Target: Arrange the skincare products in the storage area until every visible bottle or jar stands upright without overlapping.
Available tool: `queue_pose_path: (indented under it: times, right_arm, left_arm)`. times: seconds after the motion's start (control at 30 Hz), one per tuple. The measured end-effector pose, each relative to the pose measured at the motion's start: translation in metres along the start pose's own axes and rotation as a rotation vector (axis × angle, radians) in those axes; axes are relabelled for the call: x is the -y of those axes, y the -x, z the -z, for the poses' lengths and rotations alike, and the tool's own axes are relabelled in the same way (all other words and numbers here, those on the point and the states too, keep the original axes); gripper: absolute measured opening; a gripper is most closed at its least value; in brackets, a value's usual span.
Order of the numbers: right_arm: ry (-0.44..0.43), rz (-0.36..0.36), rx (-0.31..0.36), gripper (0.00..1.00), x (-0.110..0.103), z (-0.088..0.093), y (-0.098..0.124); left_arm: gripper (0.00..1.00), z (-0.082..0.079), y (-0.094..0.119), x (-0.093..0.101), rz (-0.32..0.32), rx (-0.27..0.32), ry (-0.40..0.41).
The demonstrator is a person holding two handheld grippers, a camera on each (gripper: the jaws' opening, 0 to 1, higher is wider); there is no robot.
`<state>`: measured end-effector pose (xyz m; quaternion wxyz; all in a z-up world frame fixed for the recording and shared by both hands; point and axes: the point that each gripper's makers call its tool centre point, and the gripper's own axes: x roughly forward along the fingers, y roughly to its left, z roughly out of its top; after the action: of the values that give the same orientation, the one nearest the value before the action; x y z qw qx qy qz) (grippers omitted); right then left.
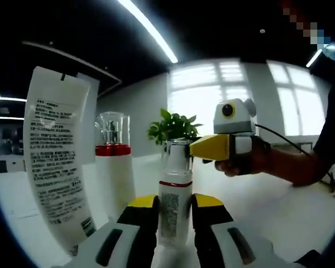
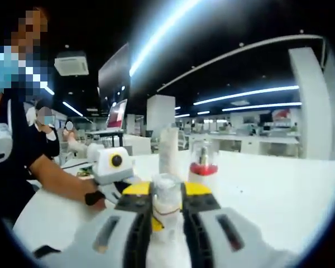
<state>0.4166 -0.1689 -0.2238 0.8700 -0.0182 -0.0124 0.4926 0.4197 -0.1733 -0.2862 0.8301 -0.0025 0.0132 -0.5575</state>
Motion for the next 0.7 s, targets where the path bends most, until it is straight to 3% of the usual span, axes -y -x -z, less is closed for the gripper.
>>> queue_pose_path:
  times: [0.7]
  right_arm:
    - [-0.006, 0.019, -0.005, 0.18, 0.0019, 0.0067, -0.0066]
  left_arm:
    - [0.23, 0.0065, -0.0003, 0.0005, -0.029, -0.039, -0.004]
